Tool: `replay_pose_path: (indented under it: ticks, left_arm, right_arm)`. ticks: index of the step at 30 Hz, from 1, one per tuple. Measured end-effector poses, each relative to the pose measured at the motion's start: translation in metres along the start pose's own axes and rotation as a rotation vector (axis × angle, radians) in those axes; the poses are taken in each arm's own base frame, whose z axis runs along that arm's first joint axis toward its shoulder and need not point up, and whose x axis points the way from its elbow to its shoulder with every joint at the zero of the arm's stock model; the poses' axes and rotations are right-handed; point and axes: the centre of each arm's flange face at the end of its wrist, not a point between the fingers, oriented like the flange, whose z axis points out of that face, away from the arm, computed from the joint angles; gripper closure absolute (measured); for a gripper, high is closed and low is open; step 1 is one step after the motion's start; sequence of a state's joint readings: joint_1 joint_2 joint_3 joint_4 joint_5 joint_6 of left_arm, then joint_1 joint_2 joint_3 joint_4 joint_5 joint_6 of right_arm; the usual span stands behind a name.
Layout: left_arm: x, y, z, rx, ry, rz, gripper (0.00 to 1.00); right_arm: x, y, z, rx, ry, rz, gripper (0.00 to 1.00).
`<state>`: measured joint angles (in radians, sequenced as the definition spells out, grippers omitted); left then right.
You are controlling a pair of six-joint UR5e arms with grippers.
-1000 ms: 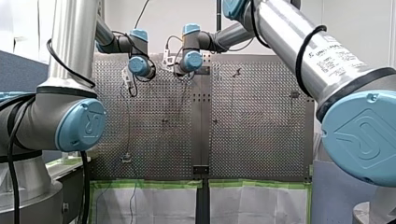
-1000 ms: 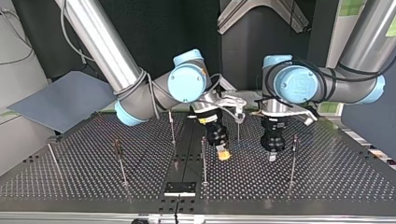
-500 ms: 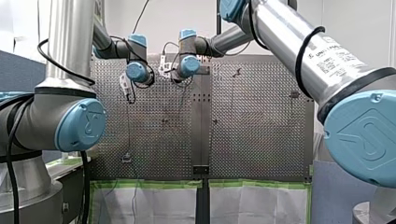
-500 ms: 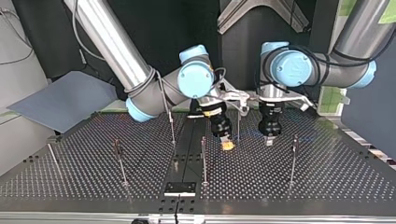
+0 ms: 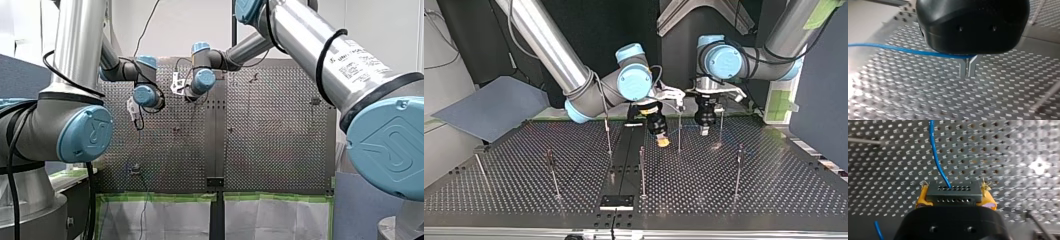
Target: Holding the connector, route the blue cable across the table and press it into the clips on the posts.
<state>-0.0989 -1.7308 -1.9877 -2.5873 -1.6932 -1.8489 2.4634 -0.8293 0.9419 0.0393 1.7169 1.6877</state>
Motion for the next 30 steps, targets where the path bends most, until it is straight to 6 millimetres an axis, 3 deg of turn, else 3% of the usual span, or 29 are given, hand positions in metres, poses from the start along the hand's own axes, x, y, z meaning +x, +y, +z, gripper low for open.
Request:
replay_pose_path:
  ticks: [8, 14, 30]
  left_arm:
    - [0.043, 0.015, -0.020, -0.019, 0.060, -0.004, 1.00]
    - [0.070, 0.023, -0.021, -0.027, 0.099, 0.001, 1.00]
    - [0.078, 0.026, -0.010, 0.002, 0.094, -0.014, 1.00]
  right_arm:
    - [-0.028, 0.005, -0.005, -0.007, -0.055, -0.008, 1.00]
    - [-0.048, 0.009, -0.010, -0.014, -0.097, -0.015, 1.00]
    - [-0.095, 0.017, -0.018, -0.018, -0.163, -0.016, 1.00]
